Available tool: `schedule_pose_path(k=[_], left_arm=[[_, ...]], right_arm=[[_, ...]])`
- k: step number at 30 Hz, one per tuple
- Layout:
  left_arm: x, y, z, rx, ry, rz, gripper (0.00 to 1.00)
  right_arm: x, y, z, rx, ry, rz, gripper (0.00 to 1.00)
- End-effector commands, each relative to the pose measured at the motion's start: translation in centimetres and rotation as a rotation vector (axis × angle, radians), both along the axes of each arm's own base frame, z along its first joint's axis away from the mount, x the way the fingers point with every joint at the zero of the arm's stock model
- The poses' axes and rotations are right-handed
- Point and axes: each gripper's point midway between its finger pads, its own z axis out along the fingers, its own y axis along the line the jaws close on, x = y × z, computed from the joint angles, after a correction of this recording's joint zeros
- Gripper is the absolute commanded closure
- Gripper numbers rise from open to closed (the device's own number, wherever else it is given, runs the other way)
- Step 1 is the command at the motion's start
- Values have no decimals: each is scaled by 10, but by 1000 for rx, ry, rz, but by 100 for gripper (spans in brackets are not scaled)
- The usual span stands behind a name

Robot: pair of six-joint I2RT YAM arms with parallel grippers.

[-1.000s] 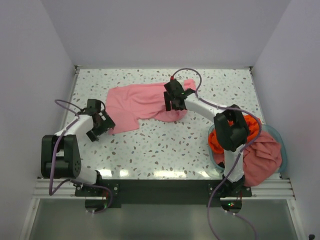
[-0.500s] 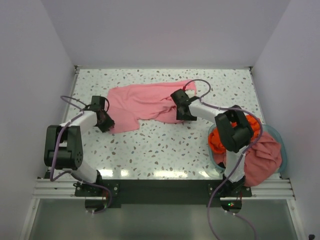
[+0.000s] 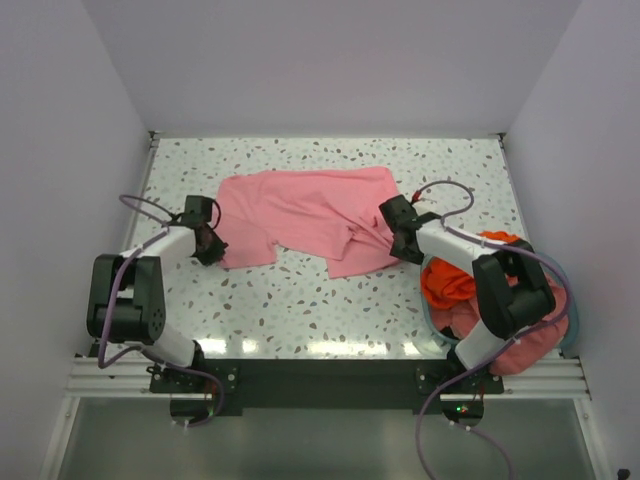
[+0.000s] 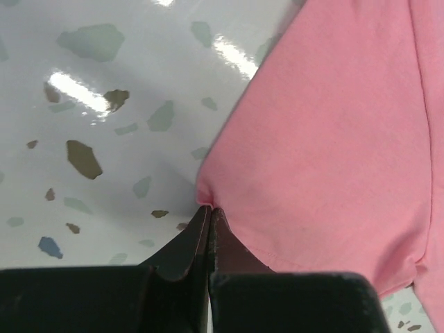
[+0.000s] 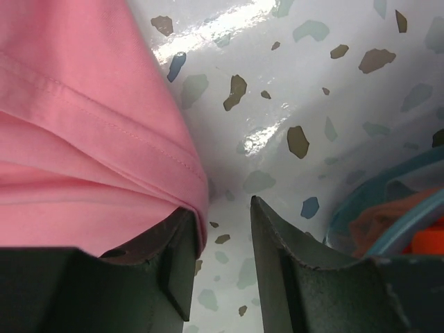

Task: Fold and stack the t-shirts
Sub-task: Flatten the tshirt out

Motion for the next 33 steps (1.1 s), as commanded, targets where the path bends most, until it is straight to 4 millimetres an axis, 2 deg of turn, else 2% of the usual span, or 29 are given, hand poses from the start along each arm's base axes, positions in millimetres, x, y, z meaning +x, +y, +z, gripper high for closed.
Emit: schedule_pose_path(k=[1, 3, 6, 7, 10, 12, 13, 18, 19, 22, 24, 25, 27, 30, 33], left_arm=[[-18, 17, 4, 79, 32, 55, 100], [-19, 24, 9, 111, 23, 68, 100], [-20, 34, 14, 145, 21, 101, 100], [-19, 36, 15, 149, 21, 109, 100], [-16, 35, 18, 138, 12, 105, 100], [-14, 32, 21, 124, -1, 92, 100], [-14, 31, 22, 121, -5, 87, 100], [-14, 28, 29, 107, -32, 65, 100], [-16, 28, 28, 108, -26, 60, 100], [-16, 26, 30, 101, -31, 49, 100], [-15, 24, 31, 90, -35, 40, 100], [-16, 23, 31, 87, -34, 35, 100], [-15, 21, 32, 79, -39, 28, 100], [-14, 18, 34, 61, -55, 15, 100], [-11, 13, 37, 40, -79, -4, 100]], right_arm=[[6, -10, 17, -18, -48, -25, 61], [12, -16, 24, -67, -45, 16, 54], [27, 14, 33, 46, -71, 156, 44], [30, 35, 34, 128, -83, 210, 34], [22, 64, 45, 123, -97, 298, 24], [17, 84, 51, 120, -99, 345, 23], [9, 104, 52, 133, -98, 402, 23], [-14, 161, 39, 135, -68, 626, 24], [-21, 179, 38, 139, -71, 684, 25], [-30, 208, 29, 98, -50, 789, 26], [-29, 217, 25, 72, -43, 820, 29], [-33, 219, 12, 56, -7, 828, 30], [-33, 220, 5, 47, 6, 832, 30], [-30, 211, -9, -11, 25, 810, 32], [-33, 198, -24, -67, 79, 797, 39]])
